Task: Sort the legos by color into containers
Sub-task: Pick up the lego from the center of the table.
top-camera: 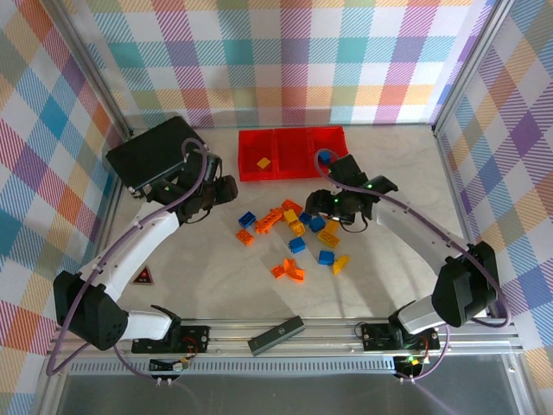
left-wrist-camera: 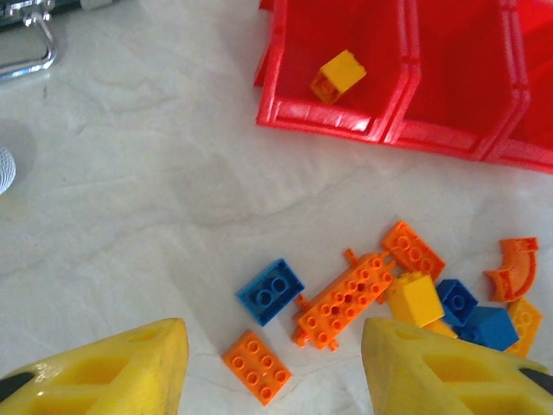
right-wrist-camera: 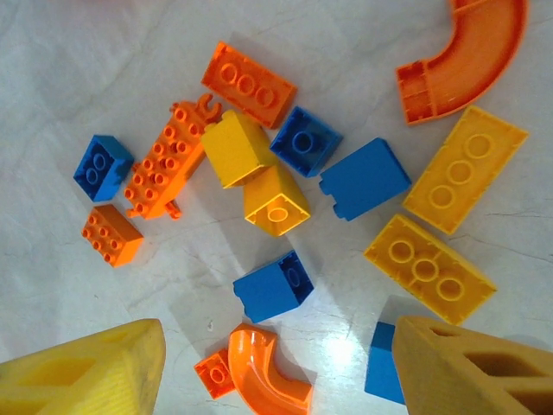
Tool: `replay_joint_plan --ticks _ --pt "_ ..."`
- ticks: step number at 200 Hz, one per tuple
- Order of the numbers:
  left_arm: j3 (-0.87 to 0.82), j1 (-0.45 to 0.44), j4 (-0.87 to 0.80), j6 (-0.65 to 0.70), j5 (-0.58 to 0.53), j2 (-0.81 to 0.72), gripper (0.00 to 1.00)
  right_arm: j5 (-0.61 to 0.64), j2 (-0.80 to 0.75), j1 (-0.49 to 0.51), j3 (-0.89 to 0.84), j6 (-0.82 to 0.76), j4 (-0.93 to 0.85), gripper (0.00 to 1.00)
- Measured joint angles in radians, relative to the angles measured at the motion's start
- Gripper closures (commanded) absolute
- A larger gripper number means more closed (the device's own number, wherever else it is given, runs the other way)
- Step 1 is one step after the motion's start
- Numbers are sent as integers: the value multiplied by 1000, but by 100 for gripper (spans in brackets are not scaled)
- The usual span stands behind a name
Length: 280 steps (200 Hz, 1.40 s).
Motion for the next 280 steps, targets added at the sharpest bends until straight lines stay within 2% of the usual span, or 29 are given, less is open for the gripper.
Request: replay_joint_plan --ticks 67,100,124,151,185,225,280 --pt "-162 0 -13 -50 -12 -51 44 11 171 137 96 -5 36 30" --pt "-232 -18 -17 -114 -3 -29 43 13 177 141 99 -20 43 30" --pt "-226 -59 -19 -161 -4 63 43 32 175 139 100 -34 41 30" --pt "-155 -135 -34 -211 -18 214 43 45 143 111 96 -50 41 29" --pt "-86 -195 -44 -274 -30 332 42 57 21 31 42 -54 41 29" --pt "-45 -206 -47 -315 -46 415 42 56 -65 -43 -24 -56 40 29" --pt "-44 -206 -46 -347 -64 429 42 56 -110 -107 -70 -58 34 29"
